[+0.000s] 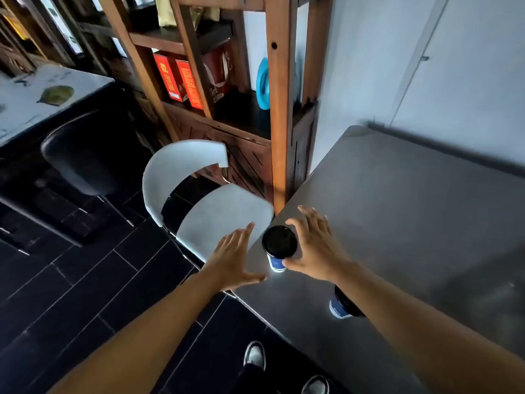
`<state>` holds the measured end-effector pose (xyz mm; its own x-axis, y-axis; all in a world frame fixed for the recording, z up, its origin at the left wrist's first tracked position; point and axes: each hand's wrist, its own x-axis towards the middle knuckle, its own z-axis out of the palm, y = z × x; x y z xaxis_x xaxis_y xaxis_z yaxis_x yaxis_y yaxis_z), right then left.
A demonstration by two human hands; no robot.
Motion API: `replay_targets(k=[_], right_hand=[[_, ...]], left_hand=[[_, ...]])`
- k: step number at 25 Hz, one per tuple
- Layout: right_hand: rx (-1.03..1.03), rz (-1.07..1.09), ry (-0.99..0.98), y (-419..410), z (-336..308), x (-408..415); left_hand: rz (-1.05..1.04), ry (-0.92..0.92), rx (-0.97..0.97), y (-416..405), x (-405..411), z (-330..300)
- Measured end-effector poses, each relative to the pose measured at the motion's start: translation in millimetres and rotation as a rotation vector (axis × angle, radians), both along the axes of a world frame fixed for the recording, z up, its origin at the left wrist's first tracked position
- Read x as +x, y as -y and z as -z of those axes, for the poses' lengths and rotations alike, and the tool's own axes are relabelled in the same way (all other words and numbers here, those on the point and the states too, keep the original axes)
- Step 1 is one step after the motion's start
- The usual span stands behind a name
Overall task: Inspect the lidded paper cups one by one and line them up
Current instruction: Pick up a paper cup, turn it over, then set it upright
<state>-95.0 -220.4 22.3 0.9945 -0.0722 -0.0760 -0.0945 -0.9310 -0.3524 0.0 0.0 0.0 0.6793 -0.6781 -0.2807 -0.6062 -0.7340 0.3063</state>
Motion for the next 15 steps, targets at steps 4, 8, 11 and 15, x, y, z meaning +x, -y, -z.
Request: replay_targets(k=[4,8,11,15], right_hand=[[0.088,0.000,-0.064,-9.9,25.4,15.1],[0.123,0.110,-0.117,-17.3,45.5,26.5],[0.140,0.179,-0.118,-23.2,52.6,26.8],[0.271,0.244,-0.073,-28.7,55.1,27.9]], left_hand=[[-0.177,-0.356,-0.116,8.2,16.1,37.7],[-0.192,-0.565,-0.192,25.0,34.3,66.9],[-0.149,-0.632,-0.202,36.2,42.2,86.5],[-0.093,-0.702,-0.270,42.3,55.2,97.5]])
